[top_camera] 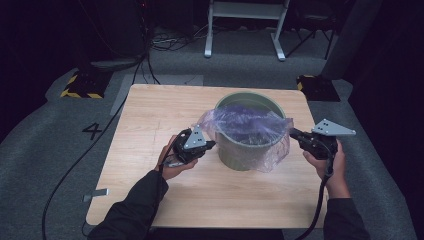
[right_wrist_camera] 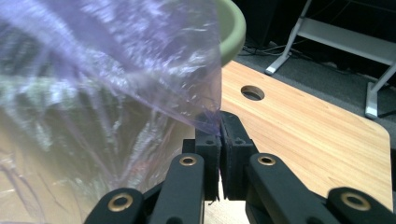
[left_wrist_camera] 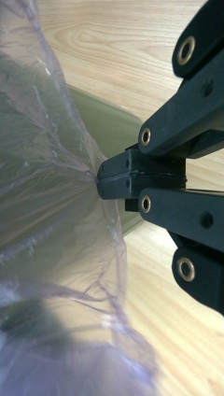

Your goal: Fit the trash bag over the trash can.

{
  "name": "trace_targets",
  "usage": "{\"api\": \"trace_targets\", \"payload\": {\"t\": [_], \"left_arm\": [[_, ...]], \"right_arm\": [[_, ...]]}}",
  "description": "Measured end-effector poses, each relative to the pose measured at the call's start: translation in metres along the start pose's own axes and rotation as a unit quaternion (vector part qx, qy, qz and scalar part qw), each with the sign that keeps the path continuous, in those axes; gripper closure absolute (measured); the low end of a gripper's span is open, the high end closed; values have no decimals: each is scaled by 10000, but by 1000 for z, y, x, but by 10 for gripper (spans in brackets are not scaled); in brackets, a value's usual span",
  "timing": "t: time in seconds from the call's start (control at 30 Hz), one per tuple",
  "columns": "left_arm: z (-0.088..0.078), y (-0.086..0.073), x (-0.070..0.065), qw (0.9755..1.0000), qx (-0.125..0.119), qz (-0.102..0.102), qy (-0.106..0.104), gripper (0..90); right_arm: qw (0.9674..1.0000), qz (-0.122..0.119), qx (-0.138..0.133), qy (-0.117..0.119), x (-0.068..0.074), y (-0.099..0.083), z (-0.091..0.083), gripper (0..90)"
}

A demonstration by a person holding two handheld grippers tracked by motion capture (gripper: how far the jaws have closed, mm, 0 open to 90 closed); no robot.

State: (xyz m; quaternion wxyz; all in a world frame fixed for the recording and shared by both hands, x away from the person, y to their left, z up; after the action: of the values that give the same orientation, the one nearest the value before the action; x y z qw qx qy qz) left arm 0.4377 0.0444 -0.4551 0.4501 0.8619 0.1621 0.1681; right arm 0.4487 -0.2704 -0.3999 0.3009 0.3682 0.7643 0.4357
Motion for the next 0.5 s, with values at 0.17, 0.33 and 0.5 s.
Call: {"api": "trace_targets", "payload": {"t": [0.17, 0.33, 0.5], "left_arm": [[8, -11, 0, 9998, 139, -45, -116, 900], [-4, -11, -2, 10000, -14, -14, -32, 726], [-33, -7, -15, 9990, -368, 64, -256, 460]], "right_arm": [[10000, 38, 53, -16, -2, -5, 1, 873], [10000, 14, -29, -53, -2, -3, -3, 865], [9999, -12, -114, -88, -3, -1, -9, 865]]}}
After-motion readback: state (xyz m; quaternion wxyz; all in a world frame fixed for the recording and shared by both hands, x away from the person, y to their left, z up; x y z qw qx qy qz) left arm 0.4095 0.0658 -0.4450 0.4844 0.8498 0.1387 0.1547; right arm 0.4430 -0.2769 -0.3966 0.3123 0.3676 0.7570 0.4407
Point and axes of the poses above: each handheld gripper's, and its own axes: z roughly forward along the jaws, y roughly out of its top, x roughly to its left, the point moved 7 cm from there along z, roughly forward along the jaws, and after that the axes turned 3 degrees about -y, right-handed, at the moved point
